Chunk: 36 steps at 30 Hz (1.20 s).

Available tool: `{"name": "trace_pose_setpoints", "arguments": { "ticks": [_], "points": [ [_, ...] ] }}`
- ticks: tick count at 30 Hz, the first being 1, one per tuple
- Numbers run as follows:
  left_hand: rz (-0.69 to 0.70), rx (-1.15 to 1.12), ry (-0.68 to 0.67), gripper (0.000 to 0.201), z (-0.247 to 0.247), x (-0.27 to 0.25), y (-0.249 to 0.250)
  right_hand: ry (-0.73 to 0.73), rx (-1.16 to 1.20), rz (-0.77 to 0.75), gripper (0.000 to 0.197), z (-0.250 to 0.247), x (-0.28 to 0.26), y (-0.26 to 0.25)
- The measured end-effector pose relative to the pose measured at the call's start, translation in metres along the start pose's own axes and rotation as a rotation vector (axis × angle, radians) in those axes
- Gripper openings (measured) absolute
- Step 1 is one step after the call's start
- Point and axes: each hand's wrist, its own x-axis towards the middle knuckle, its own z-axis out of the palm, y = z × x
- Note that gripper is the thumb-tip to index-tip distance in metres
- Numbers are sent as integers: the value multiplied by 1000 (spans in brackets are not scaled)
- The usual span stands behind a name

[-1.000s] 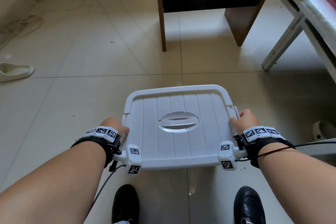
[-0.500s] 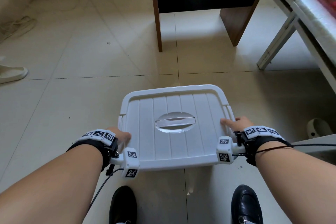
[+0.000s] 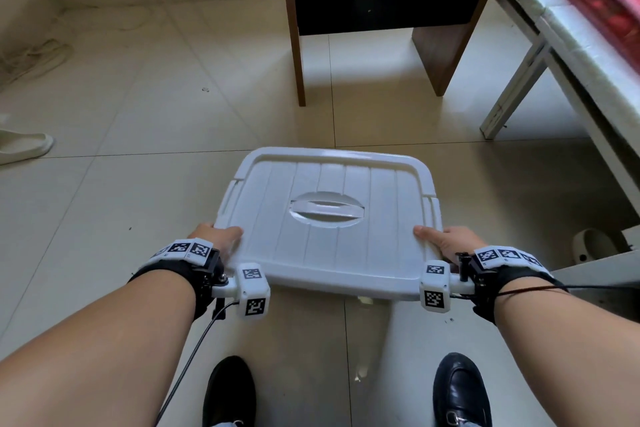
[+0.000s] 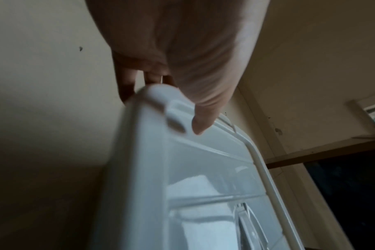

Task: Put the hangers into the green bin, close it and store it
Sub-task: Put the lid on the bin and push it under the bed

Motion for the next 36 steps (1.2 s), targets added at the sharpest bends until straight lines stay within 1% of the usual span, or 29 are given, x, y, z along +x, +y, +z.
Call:
{"name": "trace_pose_setpoints", "arguments": {
  "ticks": [2,3,4,5,6,7,8,10,13,15,16,18,19,23,25,26,28,31,33,36],
  "points": [
    [-5,-224,-1,65,8,-6,6,24,57,-2,50,-3,-2,3],
    [-5,-354,-35,63,14,-9,9,32,83,1,46,-5,-5,3],
    [6,-454,-81,55,21,-14,14,35,121,-3,41,-7,-5,4],
    [22,-499,-131,43,29,-18,20,45,165,-2,35,-8,-9,4],
    [46,-503,-181,32,37,-25,28,49,208,-2,29,-9,-10,5],
    [71,-489,-234,27,46,-33,36,57,259,-4,26,-9,-13,5],
    [101,-470,-281,30,56,-43,45,62,296,-12,25,-8,-14,6],
    [141,-416,-343,44,79,-62,61,72,356,1,26,-5,-17,8],
    [162,-389,-400,48,112,-85,78,53,501,43,31,-3,-20,12],
    [185,-393,-400,55,128,-96,88,32,561,73,44,-7,-16,18],
    [196,-405,-384,58,135,-97,92,30,583,81,46,-9,-16,21],
    [208,-422,-356,57,143,-100,100,35,627,96,36,-15,-12,29],
    [214,-417,-340,55,146,-98,102,28,620,112,33,-18,-18,29],
    [265,-361,-259,49,164,-93,109,73,616,157,33,-35,-22,37],
    [279,-359,-242,46,170,-92,110,82,650,177,42,-44,-16,44],
    [287,-350,-245,43,174,-93,112,95,658,192,44,-49,-12,48],
    [296,-340,-268,41,184,-94,115,139,628,213,40,-59,-8,56],
    [268,-358,-286,39,199,-96,118,153,603,250,41,-66,-5,67],
    [248,-342,-299,41,208,-95,121,139,622,254,38,-68,-3,73],
    [231,-324,-364,50,220,-96,129,135,639,278,31,-73,-1,83]
  ]
}}
